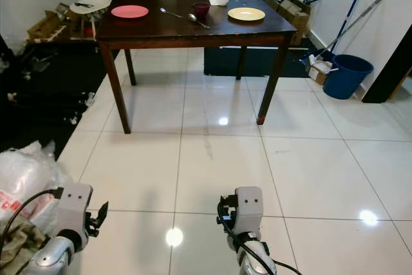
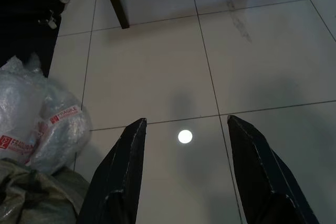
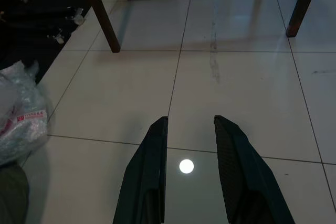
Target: Setting the table
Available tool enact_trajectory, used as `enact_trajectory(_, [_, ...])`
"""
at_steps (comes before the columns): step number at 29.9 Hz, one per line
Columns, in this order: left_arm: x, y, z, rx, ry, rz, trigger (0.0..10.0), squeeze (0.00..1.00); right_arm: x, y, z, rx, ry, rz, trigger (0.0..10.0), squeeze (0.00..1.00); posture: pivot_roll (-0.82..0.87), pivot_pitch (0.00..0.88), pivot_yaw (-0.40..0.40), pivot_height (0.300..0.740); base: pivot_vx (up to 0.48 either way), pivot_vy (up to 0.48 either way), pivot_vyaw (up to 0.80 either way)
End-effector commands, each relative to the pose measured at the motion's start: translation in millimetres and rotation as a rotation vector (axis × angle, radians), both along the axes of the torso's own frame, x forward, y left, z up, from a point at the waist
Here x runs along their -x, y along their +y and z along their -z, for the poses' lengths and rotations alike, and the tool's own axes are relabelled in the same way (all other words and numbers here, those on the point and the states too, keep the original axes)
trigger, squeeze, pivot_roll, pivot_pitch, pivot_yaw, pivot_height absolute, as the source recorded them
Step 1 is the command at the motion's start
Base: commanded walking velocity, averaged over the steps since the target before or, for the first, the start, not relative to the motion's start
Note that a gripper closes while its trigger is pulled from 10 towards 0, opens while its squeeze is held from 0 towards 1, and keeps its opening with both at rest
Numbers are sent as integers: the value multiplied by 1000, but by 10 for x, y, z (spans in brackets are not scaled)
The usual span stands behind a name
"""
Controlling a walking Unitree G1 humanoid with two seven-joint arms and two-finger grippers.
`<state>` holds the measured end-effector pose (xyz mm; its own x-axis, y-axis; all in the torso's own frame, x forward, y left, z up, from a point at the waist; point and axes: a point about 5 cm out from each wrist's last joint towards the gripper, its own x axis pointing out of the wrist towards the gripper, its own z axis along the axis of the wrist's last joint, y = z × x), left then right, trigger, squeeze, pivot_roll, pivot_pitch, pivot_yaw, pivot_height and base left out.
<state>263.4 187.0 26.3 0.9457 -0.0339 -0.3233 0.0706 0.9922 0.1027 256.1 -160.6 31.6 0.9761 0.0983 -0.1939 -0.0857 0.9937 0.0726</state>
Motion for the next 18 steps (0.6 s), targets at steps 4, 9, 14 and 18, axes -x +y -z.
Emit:
enact_trajectory(4, [10,3,29,-4,21,-5,10000,0,26,-62,48,-11,18,45,10000,0,-87,0,83,740,0,0,0])
enact_trajectory(9, [-25,9,2,-8,13,-15,10000,0,5,-16,22,-9,7,10,10000,0,-84,0,85,740,0,0,0])
enact_trajectory(14, [-37,8,-7,-9,9,-18,10000,0,-28,-29,-4,-12,-1,16,10000,0,-87,0,77,740,0,0,0])
enact_trajectory(18, [-32,4,-5,-4,7,-30,10000,0,-36,-7,-19,-9,-7,-4,10000,0,-80,0,73,740,0,0,0])
